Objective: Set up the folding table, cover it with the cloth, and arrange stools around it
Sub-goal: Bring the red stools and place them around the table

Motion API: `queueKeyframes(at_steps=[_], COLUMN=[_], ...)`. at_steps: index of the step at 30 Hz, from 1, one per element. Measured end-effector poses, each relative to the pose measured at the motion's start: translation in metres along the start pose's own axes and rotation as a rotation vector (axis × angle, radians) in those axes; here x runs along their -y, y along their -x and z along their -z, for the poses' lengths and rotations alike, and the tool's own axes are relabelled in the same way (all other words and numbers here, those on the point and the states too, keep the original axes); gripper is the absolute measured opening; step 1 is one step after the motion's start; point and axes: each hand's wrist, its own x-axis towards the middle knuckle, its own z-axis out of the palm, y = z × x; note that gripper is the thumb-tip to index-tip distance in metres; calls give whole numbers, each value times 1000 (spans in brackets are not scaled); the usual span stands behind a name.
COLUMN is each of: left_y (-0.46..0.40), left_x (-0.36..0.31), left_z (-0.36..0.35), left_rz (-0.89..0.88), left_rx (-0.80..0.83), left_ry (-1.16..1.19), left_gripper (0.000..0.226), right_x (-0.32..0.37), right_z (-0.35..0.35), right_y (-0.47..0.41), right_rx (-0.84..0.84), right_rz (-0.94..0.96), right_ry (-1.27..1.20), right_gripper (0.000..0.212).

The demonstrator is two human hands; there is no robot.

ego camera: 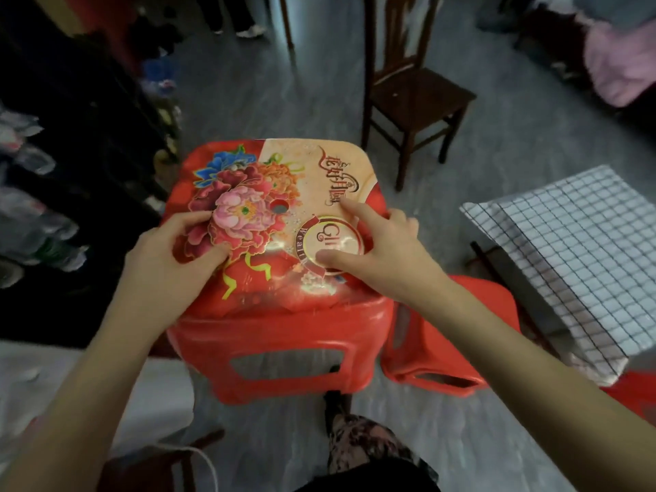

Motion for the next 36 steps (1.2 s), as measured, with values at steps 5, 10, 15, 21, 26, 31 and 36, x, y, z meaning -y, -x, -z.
queueKeyframes(at_steps=[5, 10, 15, 21, 26, 31, 36], left_y=[-70, -124, -164, -209, -266, -339, -410], left_x=[-52, -97, -146, -189, -220, -252, -284], left_z=[-33, -65, -96, -127, -147, -162, -180], left_rz=[-129, -251, -363, -448, -523, -610, -679], left_rx=[81, 186, 262, 383, 441, 517, 582], left_ry=[-21, -35, -25, 16, 47, 82, 96], left_gripper=[45, 46, 43, 44, 42, 44, 44], right_x=[-25, -43, -59, -68, -65, -52, -48], right_z=[30, 66, 96, 121, 144, 173, 202], right_y=[-34, -49, -61, -80, -119, -173, -229], right_rx=[-117, -224, -355, -430, -500, -573, -638], right_rz=[-137, -240, -335, -462, -538, -593, -622], right_ry=[-27, -35, -38, -4, 8, 21, 23], right_gripper=[94, 93, 93, 92, 90, 88, 89])
